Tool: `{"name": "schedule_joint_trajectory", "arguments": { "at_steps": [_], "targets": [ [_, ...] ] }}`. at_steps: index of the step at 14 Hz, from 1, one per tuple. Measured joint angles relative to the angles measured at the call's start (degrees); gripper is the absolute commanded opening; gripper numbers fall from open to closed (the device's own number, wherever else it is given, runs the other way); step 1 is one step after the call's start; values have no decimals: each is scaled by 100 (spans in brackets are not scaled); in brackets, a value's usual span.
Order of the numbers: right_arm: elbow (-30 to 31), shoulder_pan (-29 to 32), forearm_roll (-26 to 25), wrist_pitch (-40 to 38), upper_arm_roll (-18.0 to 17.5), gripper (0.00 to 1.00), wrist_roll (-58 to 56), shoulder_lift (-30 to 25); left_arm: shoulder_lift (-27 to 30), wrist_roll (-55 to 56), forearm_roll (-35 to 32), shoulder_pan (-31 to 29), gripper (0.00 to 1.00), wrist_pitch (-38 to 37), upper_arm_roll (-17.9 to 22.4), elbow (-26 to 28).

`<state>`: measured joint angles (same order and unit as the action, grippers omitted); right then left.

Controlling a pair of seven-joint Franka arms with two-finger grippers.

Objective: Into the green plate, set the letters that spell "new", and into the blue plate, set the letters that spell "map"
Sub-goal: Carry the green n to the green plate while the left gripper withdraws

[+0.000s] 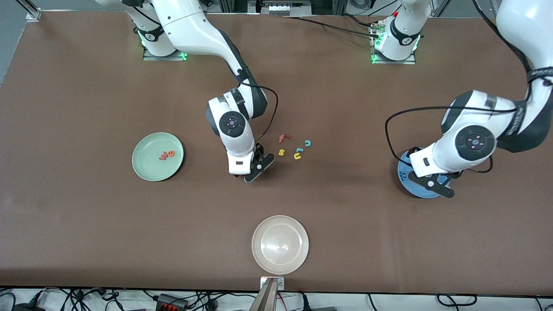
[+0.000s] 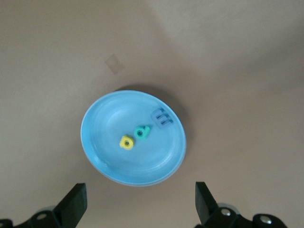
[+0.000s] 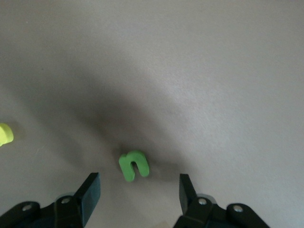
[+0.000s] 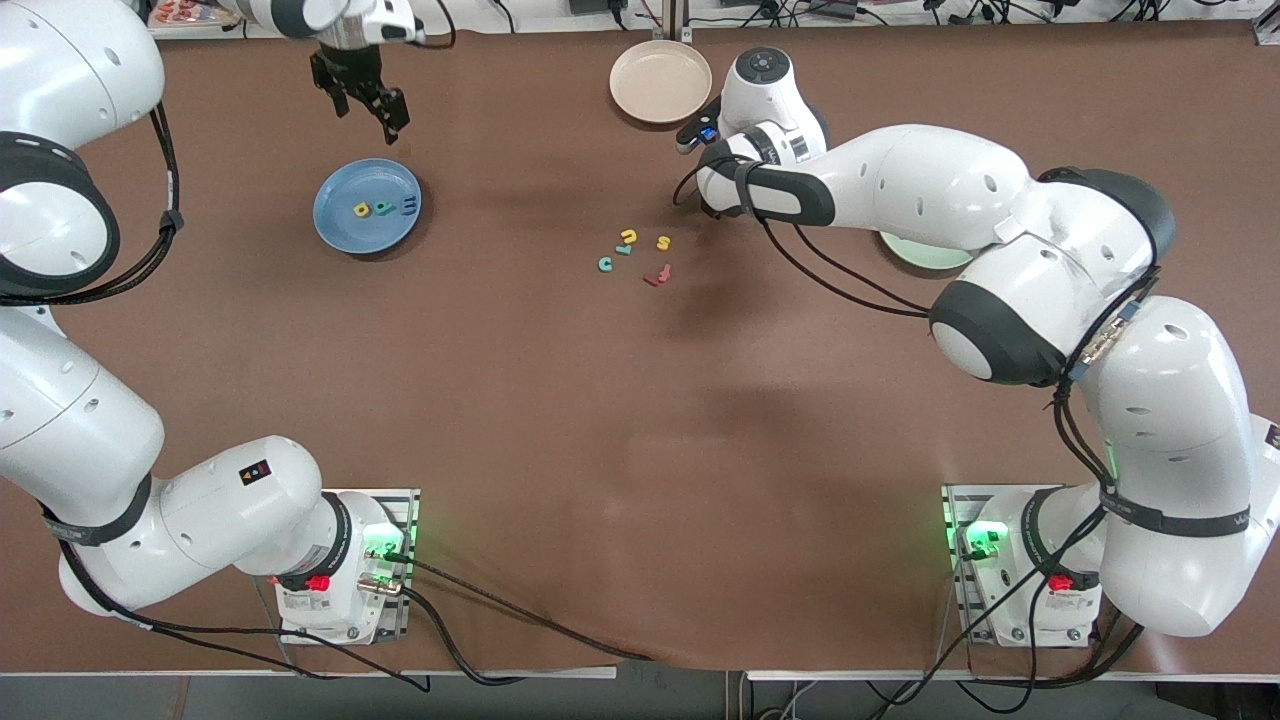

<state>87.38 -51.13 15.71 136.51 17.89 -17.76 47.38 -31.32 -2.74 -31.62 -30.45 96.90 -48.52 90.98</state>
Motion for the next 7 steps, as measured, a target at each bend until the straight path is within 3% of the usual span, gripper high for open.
{"name": "schedule_joint_trajectory", "arguments": {
  "at_steps": [3,7],
  "targets": [
    [-11,-65,-8,200,-1,61,-40,137,53,0,244,-9,100,-1061,-371,-923],
    [-35,-99,-20,237,-1,38,-54,173,130,0,280,-17,100,-2063,-606,-1891]
  ]
}}
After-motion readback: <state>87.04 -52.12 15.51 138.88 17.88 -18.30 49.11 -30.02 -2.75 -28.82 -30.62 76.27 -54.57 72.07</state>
